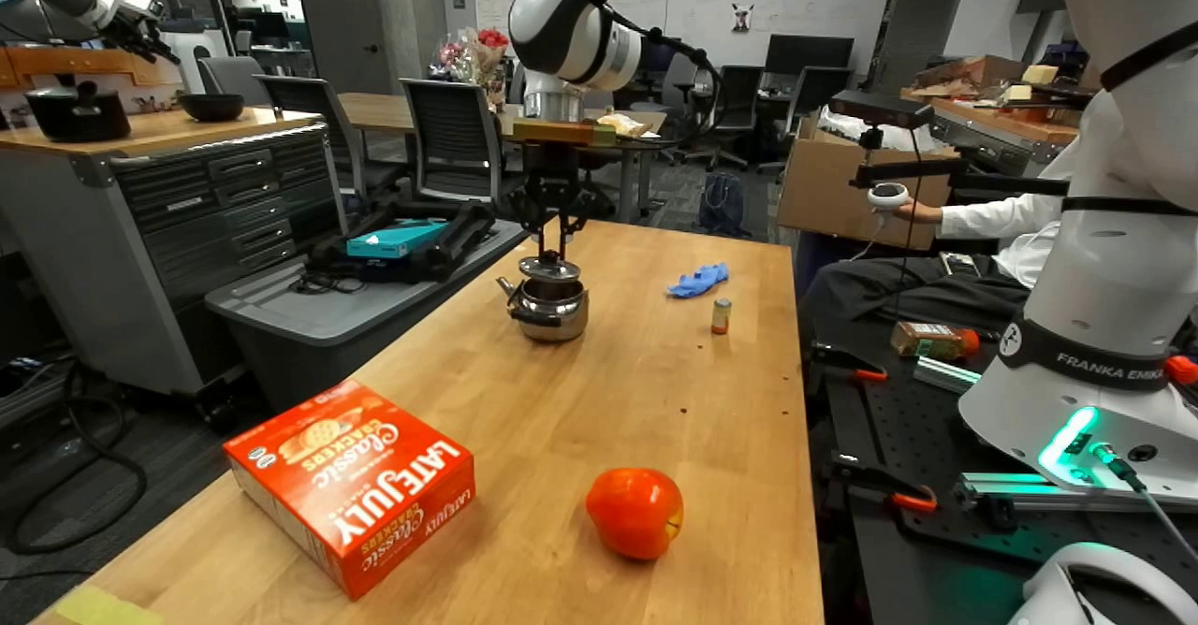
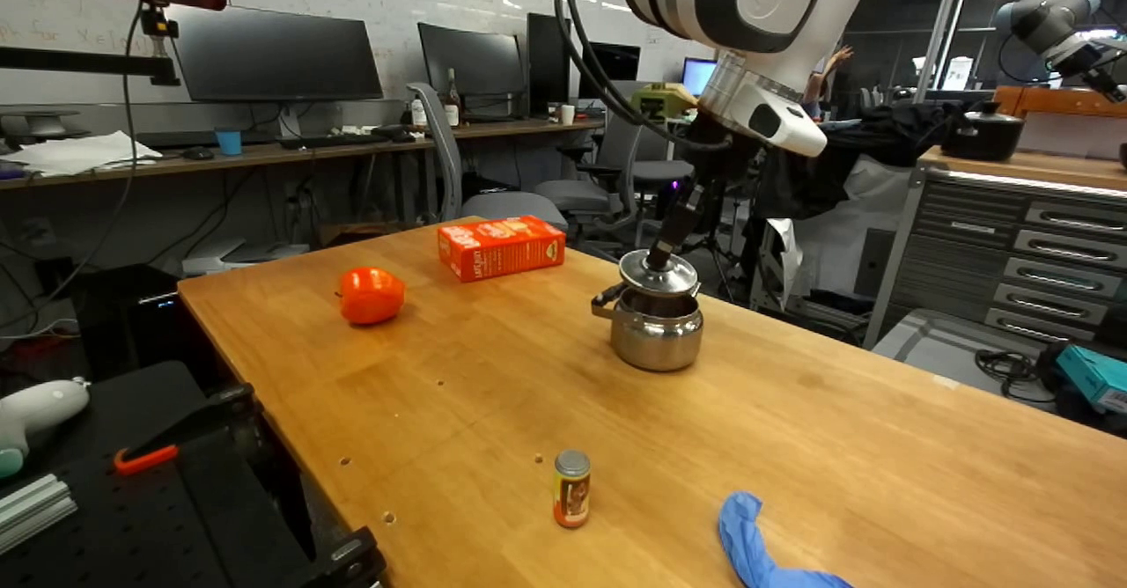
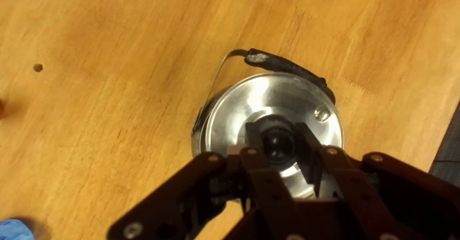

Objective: Take the lid and place it on the teapot

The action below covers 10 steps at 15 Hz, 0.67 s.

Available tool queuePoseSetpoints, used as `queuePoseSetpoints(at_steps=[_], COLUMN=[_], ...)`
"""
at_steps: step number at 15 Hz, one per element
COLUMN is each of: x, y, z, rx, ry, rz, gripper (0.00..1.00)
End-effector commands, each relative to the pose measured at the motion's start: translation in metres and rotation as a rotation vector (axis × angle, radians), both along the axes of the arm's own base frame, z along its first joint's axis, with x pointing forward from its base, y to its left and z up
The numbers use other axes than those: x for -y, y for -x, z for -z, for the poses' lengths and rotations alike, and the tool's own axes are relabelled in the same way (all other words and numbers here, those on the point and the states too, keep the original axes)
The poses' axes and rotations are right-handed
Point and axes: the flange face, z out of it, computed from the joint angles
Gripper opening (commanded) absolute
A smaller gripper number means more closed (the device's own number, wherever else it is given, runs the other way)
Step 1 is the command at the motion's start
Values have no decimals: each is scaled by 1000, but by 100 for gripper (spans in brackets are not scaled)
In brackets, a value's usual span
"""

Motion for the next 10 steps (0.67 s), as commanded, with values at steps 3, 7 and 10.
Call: queuePoseSetpoints(at_steps=[3, 7, 10], x=[7, 10, 12], y=[-9, -9, -9], z=[7, 16, 21], rx=[13, 2, -4], ry=[-20, -21, -19], rz=[18, 23, 27], gripper=[7, 7, 7])
